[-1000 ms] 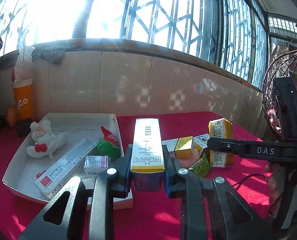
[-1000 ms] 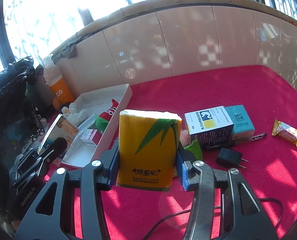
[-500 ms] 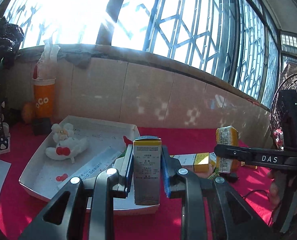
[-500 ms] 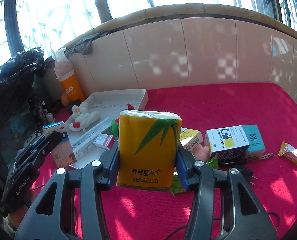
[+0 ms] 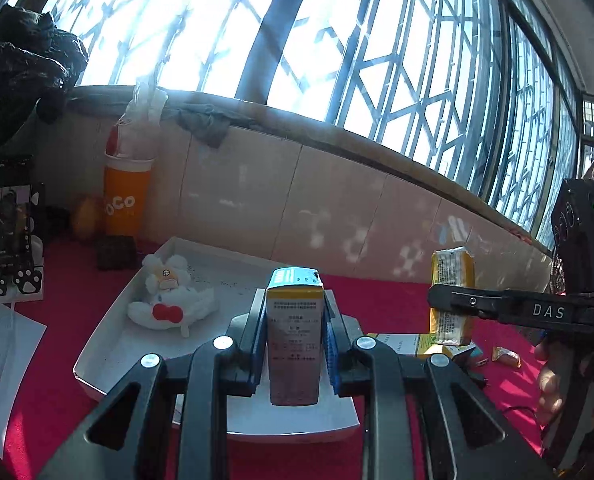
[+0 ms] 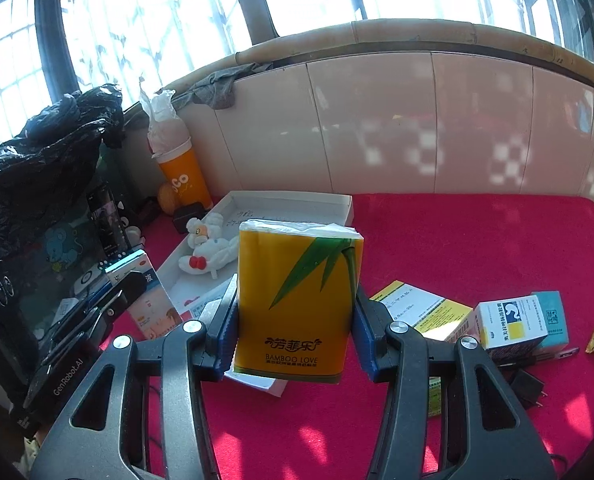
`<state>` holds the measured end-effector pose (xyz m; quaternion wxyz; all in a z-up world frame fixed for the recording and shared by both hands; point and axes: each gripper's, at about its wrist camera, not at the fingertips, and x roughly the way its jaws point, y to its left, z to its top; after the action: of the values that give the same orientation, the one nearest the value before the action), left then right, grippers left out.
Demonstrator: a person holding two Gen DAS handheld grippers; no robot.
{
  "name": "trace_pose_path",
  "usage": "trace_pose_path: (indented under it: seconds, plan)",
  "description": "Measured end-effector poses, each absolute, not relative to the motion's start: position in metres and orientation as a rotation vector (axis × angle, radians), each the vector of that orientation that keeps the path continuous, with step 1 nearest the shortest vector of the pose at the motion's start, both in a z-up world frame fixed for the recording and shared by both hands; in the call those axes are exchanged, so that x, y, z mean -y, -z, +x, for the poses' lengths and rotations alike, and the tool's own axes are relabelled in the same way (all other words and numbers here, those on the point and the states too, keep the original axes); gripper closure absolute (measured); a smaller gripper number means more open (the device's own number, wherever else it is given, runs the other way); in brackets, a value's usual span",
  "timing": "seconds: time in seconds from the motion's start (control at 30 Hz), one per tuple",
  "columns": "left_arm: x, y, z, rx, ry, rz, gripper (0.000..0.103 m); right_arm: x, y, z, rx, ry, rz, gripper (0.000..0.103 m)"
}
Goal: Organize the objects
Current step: 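Lift both held items and carry them over the white tray, then open both tools to drop the tissue pack and barcode box into the tray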
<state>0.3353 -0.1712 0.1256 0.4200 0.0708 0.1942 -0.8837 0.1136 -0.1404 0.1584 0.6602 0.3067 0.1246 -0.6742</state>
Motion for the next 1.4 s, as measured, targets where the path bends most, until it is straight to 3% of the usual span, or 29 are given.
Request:
trace_pose_path:
  seconds: [0.37,1.1,1.13,1.17,1.2,1.23,1.27,1.4]
  plan:
    - [0.208,-0.120,0.363,-0.556,2.151,0.172,0.078,0.194,-0.163,0.130,-0.307,1.433,0.760,0.055]
    - [0.275,-0.091,0.346,-0.562,2.027,0.376,0.078,0.319,-0.096,0.149,-0.483,1.463,0.910,0.052]
    - [0.275,-0.090,0.344,-0.562,2.026,0.386,0.074,0.318,-0.095,0.149,-0.488,1.466,0.915,0.051]
    - [0.275,-0.090,0.343,-0.561,2.019,0.393,0.068,0.317,-0.094,0.149,-0.490,1.472,0.919,0.041]
    - [0.274,-0.091,0.343,-0.558,2.007,0.393,0.046,0.316,-0.093,0.148,-0.489,1.482,0.918,0.024]
    - [0.273,-0.092,0.344,-0.556,1.995,0.386,0.015,0.313,-0.094,0.148,-0.482,1.490,0.907,0.019]
    - [0.272,-0.093,0.346,-0.554,1.983,0.365,0.004,0.309,-0.097,0.147,-0.469,1.498,0.891,0.018]
    - [0.262,-0.104,0.360,-0.510,1.906,0.279,0.000,0.292,-0.109,0.145,-0.426,1.536,0.834,0.011]
